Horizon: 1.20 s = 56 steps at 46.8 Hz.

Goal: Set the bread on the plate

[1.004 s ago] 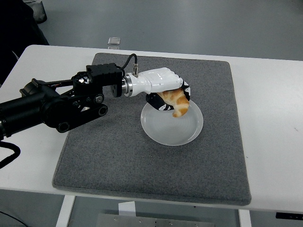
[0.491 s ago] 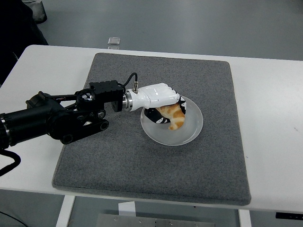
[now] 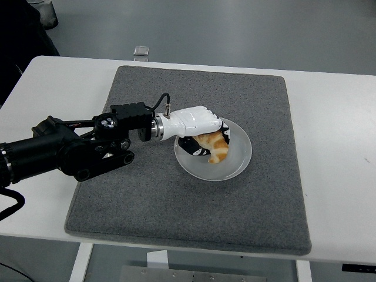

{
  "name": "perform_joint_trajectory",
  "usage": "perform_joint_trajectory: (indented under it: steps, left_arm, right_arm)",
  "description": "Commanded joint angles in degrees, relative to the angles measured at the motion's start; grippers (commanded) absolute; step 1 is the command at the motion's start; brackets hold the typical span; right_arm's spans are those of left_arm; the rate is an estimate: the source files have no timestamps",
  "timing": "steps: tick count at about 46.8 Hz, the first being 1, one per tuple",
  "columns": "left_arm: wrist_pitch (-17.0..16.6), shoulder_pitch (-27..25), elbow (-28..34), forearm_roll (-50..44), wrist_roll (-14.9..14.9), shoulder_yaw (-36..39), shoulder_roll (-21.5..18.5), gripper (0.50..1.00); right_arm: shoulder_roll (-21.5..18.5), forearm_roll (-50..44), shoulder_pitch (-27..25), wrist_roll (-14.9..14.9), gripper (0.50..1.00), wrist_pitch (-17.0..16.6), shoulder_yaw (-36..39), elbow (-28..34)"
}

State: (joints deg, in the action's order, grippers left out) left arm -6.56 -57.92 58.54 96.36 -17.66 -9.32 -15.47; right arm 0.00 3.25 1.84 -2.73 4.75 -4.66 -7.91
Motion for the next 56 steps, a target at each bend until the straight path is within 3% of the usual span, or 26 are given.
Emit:
perform_joint_trajectory:
  steps: [1,6,18,28,42,56]
  left_arm:
    - [0.0,0.0,0.0,0.0,0.0,0.0,0.0,0.79]
    - [0.0,0.0,0.0,-0.1,0.0,0.0,-0.2,0.874]
    - [0.0,0.1,0.3,-1.0,-0.2,-0.1,-0.7,0.988]
    - [0.0,-0.1,1.9,-5.0,-0.5,-1.2,-1.8,0.996]
    - [0.8,-1.1,7.3,-25.2,-1.9,-6.3,-8.0,1.0]
    - [1.1,-0.5,6.4,-40.0,-1.8,-12.7,-9.4,1.0]
  right_arm:
    - [0.0,0.0,0.0,0.0,0.952,0.0,0.0,0.0]
    - [0.0,0.0,0.0,0.0,0.952,0.0,0.0,0.0]
    - [0.0,0.0,0.0,0.0,0.952,0.0,0.0,0.0]
    - [0.0,0.0,0.0,0.0,0.952,0.0,0.0,0.0]
    - [0.0,0.0,0.0,0.0,0.952,0.0,0.0,0.0]
    - [0.0,0.0,0.0,0.0,0.952,0.0,0.0,0.0]
